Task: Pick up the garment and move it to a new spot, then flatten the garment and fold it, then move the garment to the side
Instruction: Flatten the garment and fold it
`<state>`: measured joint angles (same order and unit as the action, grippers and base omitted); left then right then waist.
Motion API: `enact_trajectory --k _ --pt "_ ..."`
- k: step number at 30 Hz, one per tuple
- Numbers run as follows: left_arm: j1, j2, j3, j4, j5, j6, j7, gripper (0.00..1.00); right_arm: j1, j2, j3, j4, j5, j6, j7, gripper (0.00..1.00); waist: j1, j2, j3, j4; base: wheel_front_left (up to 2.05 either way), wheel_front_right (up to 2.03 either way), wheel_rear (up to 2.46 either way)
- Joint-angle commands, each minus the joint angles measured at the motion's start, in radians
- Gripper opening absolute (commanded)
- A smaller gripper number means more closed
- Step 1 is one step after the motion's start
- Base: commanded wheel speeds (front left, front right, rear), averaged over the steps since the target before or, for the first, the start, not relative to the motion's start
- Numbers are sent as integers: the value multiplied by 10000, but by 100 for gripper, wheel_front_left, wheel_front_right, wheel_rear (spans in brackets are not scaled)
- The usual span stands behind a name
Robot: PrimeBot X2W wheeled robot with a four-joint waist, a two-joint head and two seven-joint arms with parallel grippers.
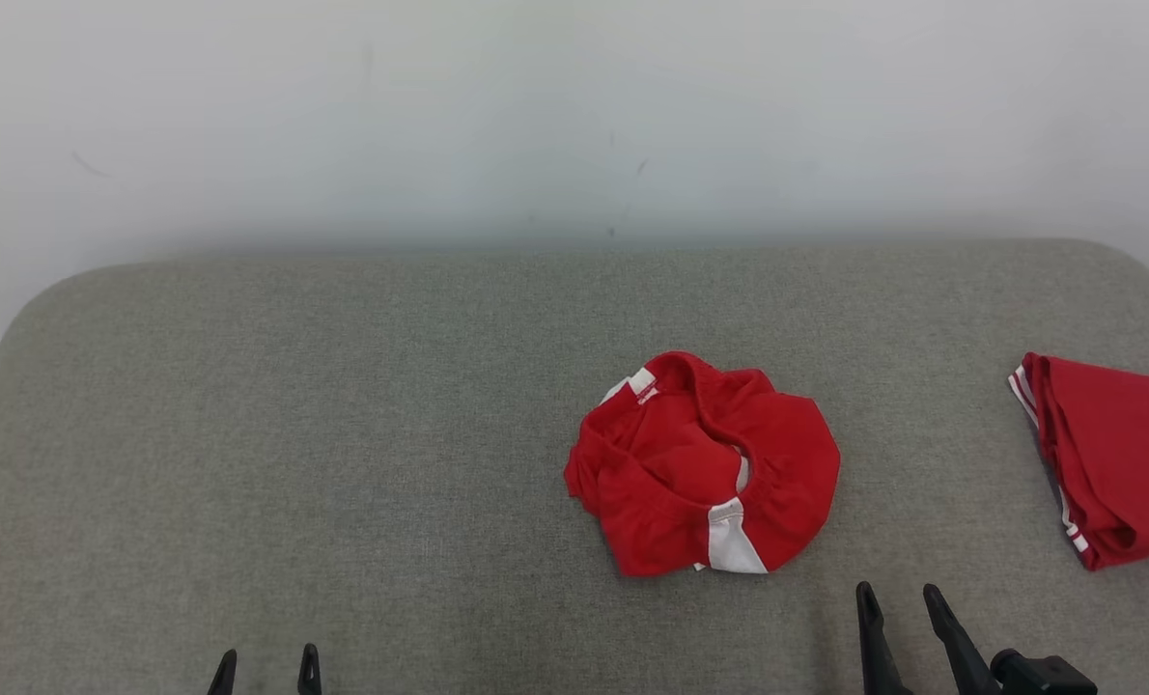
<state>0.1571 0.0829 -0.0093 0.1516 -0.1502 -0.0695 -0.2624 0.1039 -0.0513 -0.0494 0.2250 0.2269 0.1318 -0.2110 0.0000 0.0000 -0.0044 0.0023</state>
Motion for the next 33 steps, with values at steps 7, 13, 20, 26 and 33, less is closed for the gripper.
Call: enact_trajectory --k 7,13,20,26,33 --pt "-74 -129 132 63 233 -111 -28 100 -83 25 109 42 41 -27 -21 100 0 0 42 -69 0 0 0" --pt "-93 -193 183 108 308 -188 -29 100 -135 25 158 96 81 -27 -70 100 0 0 40 -105 0 0 0" --pt "-160 -236 223 138 375 -273 -29 100 -160 25 206 144 154 -27 -103 100 0 0 34 -129 0 0 0" --pt "-198 -265 197 172 456 -345 -29 100 -239 25 253 181 148 -27 -107 100 0 0 50 -217 0 0 0" --pt "-543 -205 -155 472 579 -441 -29 100 -290 24 389 252 183 -27 -123 100 0 0 54 -530 0 0 0"
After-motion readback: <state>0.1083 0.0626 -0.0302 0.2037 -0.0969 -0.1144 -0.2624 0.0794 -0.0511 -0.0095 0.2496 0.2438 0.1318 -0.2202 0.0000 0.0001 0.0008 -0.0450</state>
